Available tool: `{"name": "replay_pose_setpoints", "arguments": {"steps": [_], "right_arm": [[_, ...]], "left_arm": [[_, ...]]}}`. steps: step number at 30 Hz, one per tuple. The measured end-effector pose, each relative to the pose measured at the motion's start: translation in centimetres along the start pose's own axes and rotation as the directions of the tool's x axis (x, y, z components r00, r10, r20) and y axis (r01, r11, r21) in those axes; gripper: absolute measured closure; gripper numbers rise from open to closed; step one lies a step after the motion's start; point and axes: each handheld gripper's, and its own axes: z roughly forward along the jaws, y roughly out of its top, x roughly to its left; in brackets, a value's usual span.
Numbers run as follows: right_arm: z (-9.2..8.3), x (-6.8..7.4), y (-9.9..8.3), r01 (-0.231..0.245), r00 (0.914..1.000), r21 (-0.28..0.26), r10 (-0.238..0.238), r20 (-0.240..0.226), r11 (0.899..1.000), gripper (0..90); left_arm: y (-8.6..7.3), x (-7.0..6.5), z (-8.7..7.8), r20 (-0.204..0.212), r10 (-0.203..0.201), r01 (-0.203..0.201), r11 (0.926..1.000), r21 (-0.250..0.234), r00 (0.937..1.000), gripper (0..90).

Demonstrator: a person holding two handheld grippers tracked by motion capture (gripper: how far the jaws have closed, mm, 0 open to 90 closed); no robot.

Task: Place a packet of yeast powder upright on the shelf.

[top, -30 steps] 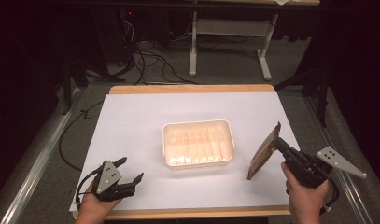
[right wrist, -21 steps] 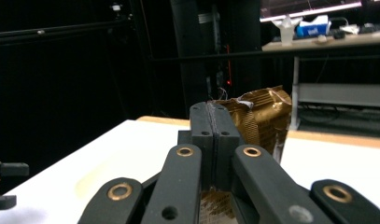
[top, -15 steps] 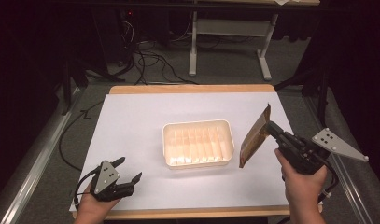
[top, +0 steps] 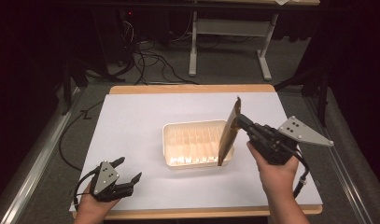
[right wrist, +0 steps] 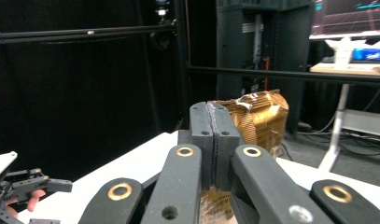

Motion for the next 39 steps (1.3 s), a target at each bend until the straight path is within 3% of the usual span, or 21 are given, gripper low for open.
{"name": "replay_pose_setpoints", "arguments": {"steps": [11, 22, 31, 39], "right_arm": [[5.7, 3.1, -1.0, 0.003, 0.9967, 0.031, 0.0, -0.081, 1.0, 90.0], [10.0, 5.2, -1.6, 0.005, 0.9926, 0.065, 0.003, -0.122, 0.998, 90.0], [12.8, 6.1, -1.9, 0.014, 0.9919, 0.088, -0.003, -0.127, 0.996, 90.0], [15.5, 6.4, -3.6, 0.039, 0.9939, 0.139, -0.024, -0.108, 0.989, 90.0]], "left_arm": [[0.0, 0.1, -0.1, -0.003, -0.002, 0.002, 1.0, -0.006, 1.0, 23.7], [0.0, -0.1, 0.0, 0.001, -0.004, 0.004, 1.0, -0.007, 1.0, 23.7], [0.0, -0.1, 0.0, 0.002, -0.008, 0.008, 0.9999, -0.009, 1.0, 23.7], [-0.1, 0.0, -0.1, 0.001, -0.007, 0.007, 1.0, -0.006, 1.0, 23.7]]}}
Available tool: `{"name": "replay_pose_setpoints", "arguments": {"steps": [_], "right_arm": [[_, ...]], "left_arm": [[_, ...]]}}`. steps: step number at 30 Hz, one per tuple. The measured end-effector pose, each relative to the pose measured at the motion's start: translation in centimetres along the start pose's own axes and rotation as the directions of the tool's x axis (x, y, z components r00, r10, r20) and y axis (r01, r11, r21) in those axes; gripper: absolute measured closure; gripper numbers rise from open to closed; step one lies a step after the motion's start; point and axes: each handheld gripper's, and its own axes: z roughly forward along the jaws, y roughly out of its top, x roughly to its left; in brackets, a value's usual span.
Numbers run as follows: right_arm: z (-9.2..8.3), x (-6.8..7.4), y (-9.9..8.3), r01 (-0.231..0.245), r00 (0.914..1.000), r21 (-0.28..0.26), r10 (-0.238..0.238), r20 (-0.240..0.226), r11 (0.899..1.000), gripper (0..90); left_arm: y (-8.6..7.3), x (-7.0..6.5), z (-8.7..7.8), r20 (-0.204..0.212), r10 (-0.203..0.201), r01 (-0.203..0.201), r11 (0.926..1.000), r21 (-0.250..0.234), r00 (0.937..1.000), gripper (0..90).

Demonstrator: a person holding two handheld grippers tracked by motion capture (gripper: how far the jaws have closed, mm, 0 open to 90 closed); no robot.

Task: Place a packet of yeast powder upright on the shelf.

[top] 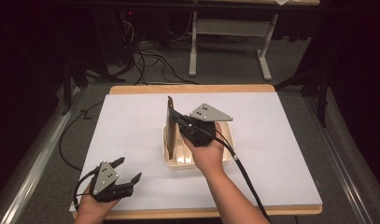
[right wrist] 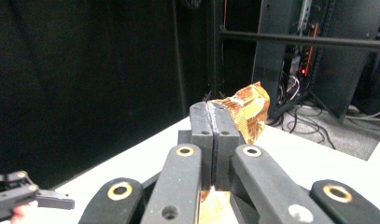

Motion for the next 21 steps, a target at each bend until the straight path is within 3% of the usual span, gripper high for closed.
{"name": "replay_pose_setpoints", "arguments": {"steps": [9, 12, 21], "right_arm": [[1.7, 0.0, -2.9, -0.014, 0.9999, 0.067, 0.014, 0.006, 0.998, 90.0], [1.6, 0.0, -3.6, -0.022, 0.9998, 0.066, 0.022, -0.001, 0.998, 90.0], [1.2, 0.3, -3.3, -0.03, 0.9995, 0.077, 0.03, -0.009, 0.997, 70.3]], "left_arm": [[0.0, 0.1, 0.0, -0.002, -0.002, 0.002, 1.0, -0.003, 1.0, 23.7], [0.0, 0.0, 0.0, -0.002, 0.0, 0.0, 1.0, -0.003, 1.0, 23.7], [0.0, 0.0, 0.0, -0.002, 0.002, -0.002, 1.0, -0.002, 1.0, 23.7]]}}
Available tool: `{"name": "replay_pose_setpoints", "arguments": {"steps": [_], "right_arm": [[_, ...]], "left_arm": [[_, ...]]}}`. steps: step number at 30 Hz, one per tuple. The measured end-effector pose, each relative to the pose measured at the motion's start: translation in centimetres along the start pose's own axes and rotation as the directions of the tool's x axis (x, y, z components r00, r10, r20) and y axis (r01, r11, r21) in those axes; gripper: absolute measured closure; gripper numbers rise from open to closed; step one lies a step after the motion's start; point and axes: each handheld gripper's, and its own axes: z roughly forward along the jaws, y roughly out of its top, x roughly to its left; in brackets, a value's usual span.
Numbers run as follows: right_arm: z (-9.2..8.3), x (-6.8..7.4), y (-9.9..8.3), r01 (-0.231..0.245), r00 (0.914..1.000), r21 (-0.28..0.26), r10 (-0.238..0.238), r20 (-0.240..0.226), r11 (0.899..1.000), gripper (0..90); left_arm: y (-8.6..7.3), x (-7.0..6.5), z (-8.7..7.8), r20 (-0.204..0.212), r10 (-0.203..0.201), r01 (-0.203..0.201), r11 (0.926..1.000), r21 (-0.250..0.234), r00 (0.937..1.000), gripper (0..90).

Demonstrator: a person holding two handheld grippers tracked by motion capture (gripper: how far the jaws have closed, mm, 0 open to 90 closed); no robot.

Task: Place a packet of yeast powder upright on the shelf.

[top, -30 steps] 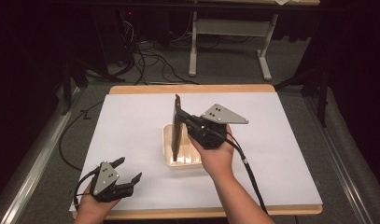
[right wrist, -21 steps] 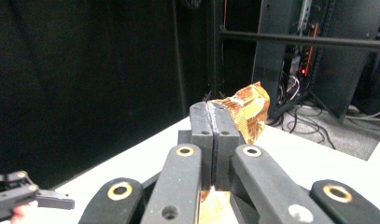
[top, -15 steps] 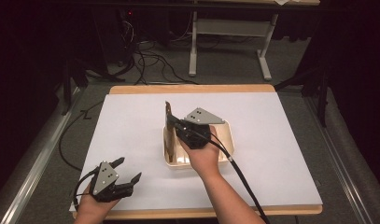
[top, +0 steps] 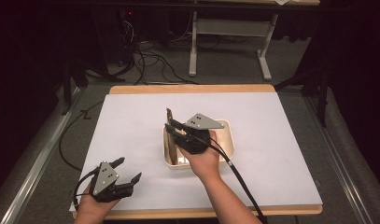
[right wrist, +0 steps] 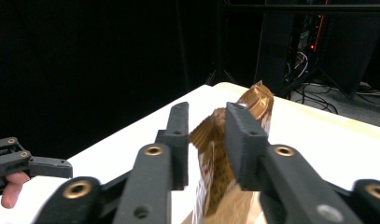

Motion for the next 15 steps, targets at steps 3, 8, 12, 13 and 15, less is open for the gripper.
{"name": "replay_pose_setpoints", "arguments": {"steps": [3, 8, 12, 13, 15], "right_arm": [[-0.11, 0.05, 0.17, -0.005, 1.0, 0.0, 0.005, 0.0, 1.0, 63.6], [-0.29, 0.06, 0.54, -0.016, 0.9997, -0.004, 0.016, 0.018, 1.0, 48.2], [-0.27, 0.22, 0.84, -0.007, 0.9994, 0.002, 0.007, 0.033, 1.0, 29.4], [-0.25, 0.24, 0.88, -0.007, 0.9994, 0.004, 0.007, 0.035, 1.0, 25.7], [-0.26, 0.31, 0.96, -0.011, 0.999, 0.009, 0.01, 0.043, 1.0, 20.3]], "left_arm": [[0.01, 0.0, -0.01, 0.0, 0.0, 0.0, 1.0, 0.0, 1.0, 23.7], [0.0, 0.01, 0.0, 0.0, 0.0, 0.0, 1.0, -0.001, 1.0, 23.7], [0.01, 0.03, -0.01, -0.001, 0.0, 0.0, 1.0, -0.001, 1.0, 23.7], [0.01, 0.05, -0.02, -0.001, 0.001, -0.001, 1.0, 0.0, 1.0, 23.7], [0.01, 0.05, -0.02, -0.001, 0.001, -0.001, 1.0, 0.0, 1.0, 23.7]]}}
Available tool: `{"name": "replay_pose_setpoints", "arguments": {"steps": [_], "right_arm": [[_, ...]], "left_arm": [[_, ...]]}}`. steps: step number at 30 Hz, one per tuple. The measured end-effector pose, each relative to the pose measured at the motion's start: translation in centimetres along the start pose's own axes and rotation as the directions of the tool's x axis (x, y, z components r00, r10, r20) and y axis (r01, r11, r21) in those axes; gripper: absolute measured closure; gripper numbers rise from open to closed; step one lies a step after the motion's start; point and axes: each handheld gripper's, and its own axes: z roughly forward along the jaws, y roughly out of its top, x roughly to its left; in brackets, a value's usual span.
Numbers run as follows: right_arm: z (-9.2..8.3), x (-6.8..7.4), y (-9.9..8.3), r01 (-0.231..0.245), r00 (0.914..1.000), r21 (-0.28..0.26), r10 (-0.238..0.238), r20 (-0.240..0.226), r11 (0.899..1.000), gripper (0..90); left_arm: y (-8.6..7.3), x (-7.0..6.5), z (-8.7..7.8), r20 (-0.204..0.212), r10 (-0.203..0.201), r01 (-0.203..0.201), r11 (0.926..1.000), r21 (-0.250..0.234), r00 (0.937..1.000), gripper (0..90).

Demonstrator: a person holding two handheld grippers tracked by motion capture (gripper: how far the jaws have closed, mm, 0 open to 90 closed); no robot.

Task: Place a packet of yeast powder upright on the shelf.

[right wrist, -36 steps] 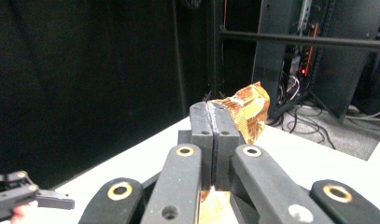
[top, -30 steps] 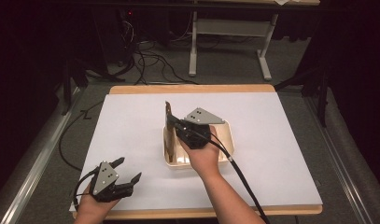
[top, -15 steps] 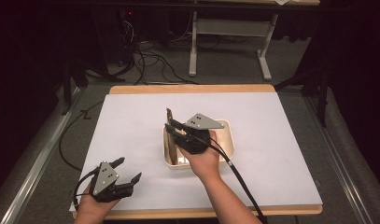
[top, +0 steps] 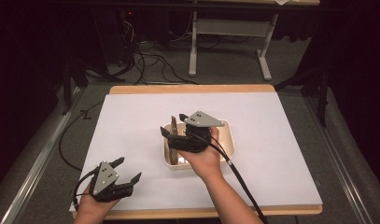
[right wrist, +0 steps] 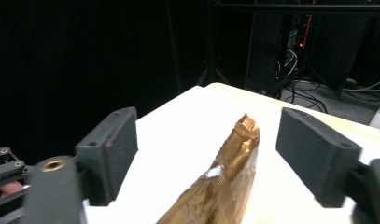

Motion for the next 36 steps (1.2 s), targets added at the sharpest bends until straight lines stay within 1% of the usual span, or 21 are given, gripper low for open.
{"name": "replay_pose_setpoints", "arguments": {"steps": [4, 6, 9, 17, 19, 25, 28, 30, 36], "right_arm": [[-0.2, 0.0, 0.2, 0.005, 0.9999, 0.003, -0.005, 0.009, 1.0, 15.4], [-0.3, 0.0, 0.2, 0.012, 0.9999, 0.007, -0.012, 0.006, 1.0, 15.3], [-0.6, 0.0, 0.3, 0.01, 0.9999, 0.01, -0.01, 0.0, 1.0, 15.1], [-1.9, -0.5, 0.1, 0.012, 0.9999, 0.023, -0.012, -0.006, 1.0, 15.2], [-2.4, -0.9, -0.2, 0.016, 0.9998, 0.026, -0.016, -0.009, 1.0, 15.2], [-3.6, -1.9, -0.7, 0.005, 1.0, 0.035, -0.005, -0.003, 0.999, 15.2], [-5.0, -2.9, -1.2, -0.006, 0.9999, 0.034, 0.006, 0.013, 0.999, 15.2], [-5.6, -3.2, -1.4, -0.005, 0.9998, 0.031, 0.004, 0.02, 1.0, 15.2], [-8.0, -5.0, -2.4, -0.008, 0.9987, 0.029, 0.006, 0.051, 1.0, 15.5]], "left_arm": [[0.0, 0.0, 0.0, 0.002, 0.001, -0.001, 1.0, 0.003, 1.0, 23.7], [0.0, 0.0, 0.0, 0.003, 0.001, -0.001, 1.0, 0.004, 1.0, 23.7], [0.0, 0.0, 0.0, 0.003, 0.003, -0.003, 1.0, 0.004, 1.0, 23.7], [-0.1, 0.2, -0.2, -0.002, -0.006, 0.006, 1.0, -0.003, 1.0, 23.7], [0.0, 0.3, -0.2, -0.003, -0.007, 0.007, 1.0, -0.003, 1.0, 23.7], [-0.1, 0.3, -0.2, -0.005, -0.004, 0.004, 1.0, 0.001, 1.0, 23.7], [-0.1, 0.2, -0.1, -0.004, -0.001, 0.001, 1.0, 0.004, 1.0, 23.7], [-0.1, 0.2, -0.1, -0.003, -0.002, 0.002, 1.0, 0.005, 1.0, 23.7], [-0.1, 0.2, 0.0, -0.005, 0.0, 0.0, 1.0, 0.009, 1.0, 23.7]]}}
